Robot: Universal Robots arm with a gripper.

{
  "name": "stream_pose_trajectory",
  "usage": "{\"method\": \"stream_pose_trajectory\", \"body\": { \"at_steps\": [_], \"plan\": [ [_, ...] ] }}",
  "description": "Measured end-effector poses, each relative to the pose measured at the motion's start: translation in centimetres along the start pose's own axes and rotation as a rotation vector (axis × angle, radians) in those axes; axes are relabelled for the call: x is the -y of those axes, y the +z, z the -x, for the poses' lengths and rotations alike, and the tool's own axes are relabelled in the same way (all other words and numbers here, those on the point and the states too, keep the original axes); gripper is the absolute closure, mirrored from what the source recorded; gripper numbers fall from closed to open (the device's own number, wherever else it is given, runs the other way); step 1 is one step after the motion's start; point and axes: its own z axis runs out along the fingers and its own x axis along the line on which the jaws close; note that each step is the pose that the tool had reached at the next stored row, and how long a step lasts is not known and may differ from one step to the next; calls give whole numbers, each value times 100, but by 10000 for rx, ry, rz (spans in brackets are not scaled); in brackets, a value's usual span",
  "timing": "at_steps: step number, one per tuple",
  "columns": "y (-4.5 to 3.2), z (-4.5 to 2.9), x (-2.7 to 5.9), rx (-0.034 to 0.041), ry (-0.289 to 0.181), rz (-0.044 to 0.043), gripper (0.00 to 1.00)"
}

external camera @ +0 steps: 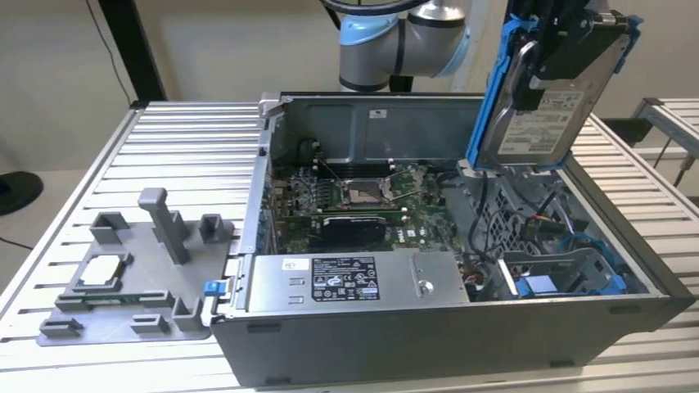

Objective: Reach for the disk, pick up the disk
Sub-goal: 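Pick up the disk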

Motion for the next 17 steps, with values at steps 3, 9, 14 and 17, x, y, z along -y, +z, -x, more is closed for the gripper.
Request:
{"method": "stream_pose_trajectory", "body": {
  "at_steps": [3, 9, 14, 17],
  "plan": [
    [-2, -100, 4, 2, 0, 0, 100],
    [-5, -282, 12, 8, 0, 0, 100],
    [-8, -404, 43, 12, 0, 1, 100],
    [-9, -465, 77, 12, 0, 0, 100]
  ]
}}
